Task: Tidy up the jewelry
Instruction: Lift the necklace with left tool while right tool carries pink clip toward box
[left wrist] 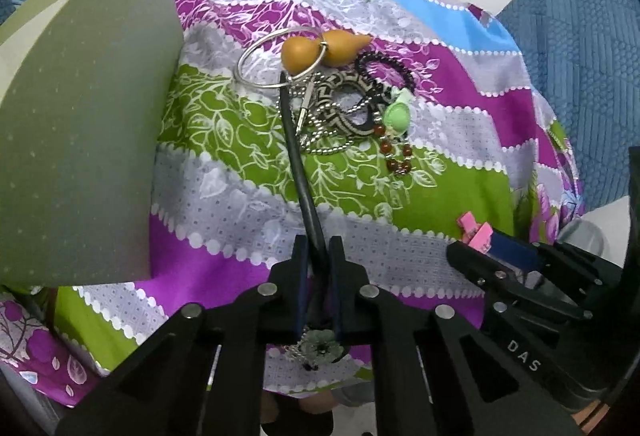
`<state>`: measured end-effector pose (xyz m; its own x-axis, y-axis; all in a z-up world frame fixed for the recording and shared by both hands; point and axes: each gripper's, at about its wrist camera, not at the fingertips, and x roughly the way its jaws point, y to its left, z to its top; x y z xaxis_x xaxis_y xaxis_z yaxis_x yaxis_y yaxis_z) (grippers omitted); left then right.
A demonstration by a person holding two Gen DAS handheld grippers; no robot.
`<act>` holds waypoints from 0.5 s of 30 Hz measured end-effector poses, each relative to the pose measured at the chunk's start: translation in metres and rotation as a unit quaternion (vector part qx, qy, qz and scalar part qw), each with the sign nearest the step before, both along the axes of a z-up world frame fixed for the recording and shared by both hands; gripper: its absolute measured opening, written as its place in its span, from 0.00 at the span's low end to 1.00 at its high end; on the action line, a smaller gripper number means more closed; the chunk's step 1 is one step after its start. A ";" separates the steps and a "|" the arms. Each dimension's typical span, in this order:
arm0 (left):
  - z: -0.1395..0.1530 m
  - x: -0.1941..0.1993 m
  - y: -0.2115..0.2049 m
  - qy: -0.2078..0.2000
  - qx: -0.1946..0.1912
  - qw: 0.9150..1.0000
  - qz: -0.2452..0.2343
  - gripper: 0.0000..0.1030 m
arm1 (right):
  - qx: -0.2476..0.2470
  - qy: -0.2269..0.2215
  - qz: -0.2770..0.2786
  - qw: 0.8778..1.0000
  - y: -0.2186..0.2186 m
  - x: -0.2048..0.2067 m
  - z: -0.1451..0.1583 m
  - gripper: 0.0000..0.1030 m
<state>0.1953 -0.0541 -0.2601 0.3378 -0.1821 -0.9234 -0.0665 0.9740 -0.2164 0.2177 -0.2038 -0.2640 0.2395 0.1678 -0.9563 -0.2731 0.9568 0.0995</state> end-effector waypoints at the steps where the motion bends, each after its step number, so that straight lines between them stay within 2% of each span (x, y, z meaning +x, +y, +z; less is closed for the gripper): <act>1: 0.001 0.000 0.000 -0.001 -0.003 1.000 -0.001 0.09 | 0.002 -0.001 -0.002 1.000 -0.001 0.000 0.002 0.29; 12: 0.039 -0.013 0.013 -0.007 -0.052 0.999 0.011 0.08 | 0.010 -0.025 -0.016 1.000 -0.009 -0.003 0.043 0.30; 15: 0.050 -0.013 0.013 -0.007 -0.055 0.998 0.010 0.08 | 0.010 -0.035 -0.021 0.999 -0.011 -0.003 0.055 0.30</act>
